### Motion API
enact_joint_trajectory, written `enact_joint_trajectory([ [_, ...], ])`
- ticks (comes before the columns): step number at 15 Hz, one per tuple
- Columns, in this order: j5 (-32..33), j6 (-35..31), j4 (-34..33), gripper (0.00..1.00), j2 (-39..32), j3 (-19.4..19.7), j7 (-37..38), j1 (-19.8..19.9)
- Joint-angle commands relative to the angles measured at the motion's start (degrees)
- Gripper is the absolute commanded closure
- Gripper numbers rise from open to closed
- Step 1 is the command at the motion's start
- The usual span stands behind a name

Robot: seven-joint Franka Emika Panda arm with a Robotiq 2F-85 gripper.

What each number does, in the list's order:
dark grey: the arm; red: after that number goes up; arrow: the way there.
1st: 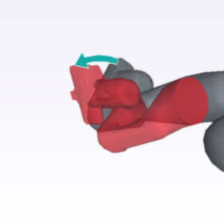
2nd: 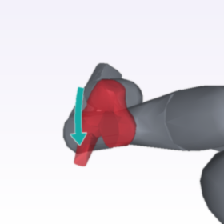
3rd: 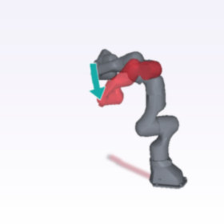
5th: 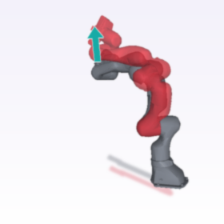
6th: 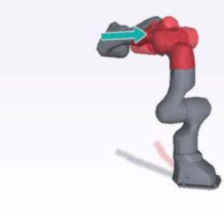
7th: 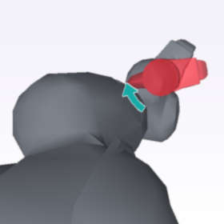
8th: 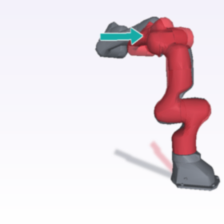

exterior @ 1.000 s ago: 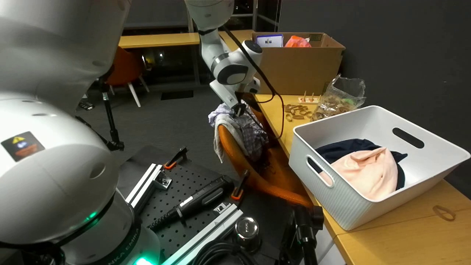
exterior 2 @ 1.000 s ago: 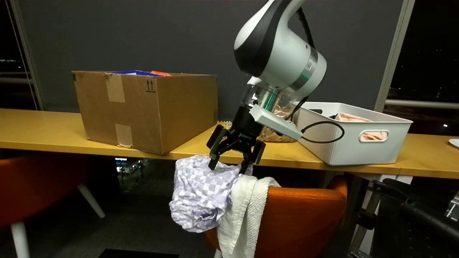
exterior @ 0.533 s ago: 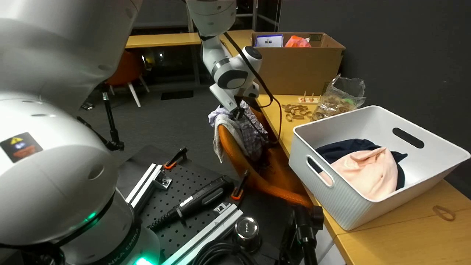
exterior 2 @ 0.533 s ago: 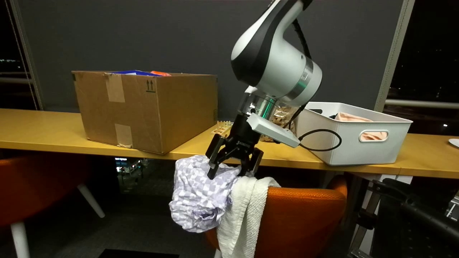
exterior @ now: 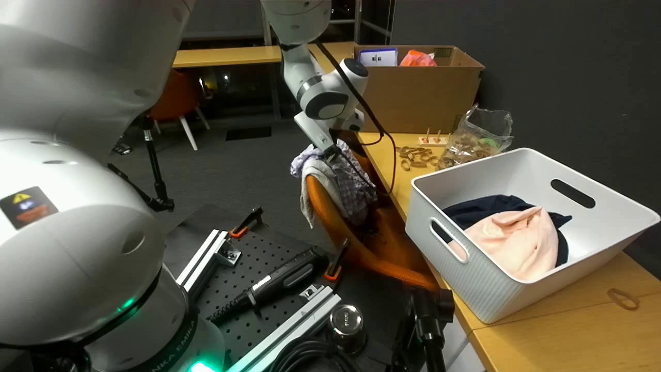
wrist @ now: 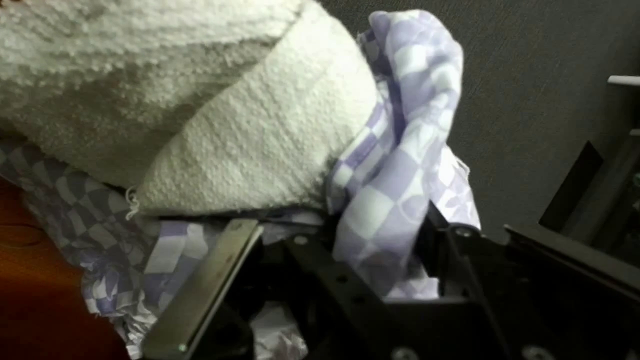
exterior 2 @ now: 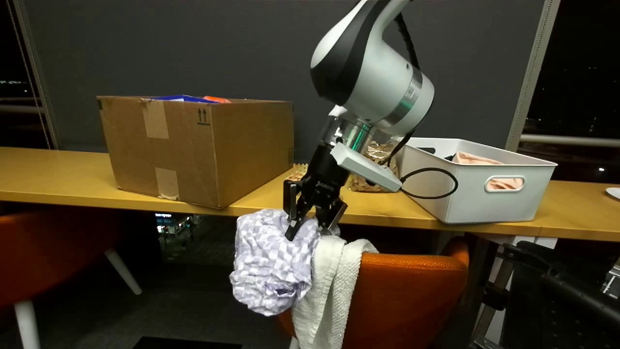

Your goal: Shift the clothes to the storage bin

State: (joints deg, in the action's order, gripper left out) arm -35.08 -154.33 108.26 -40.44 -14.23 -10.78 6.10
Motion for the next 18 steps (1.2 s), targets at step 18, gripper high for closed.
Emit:
enact_joint_trajectory([
  [18,5.4,8.6,0.2,0.98,27.0,7.9,2.5,3.1],
])
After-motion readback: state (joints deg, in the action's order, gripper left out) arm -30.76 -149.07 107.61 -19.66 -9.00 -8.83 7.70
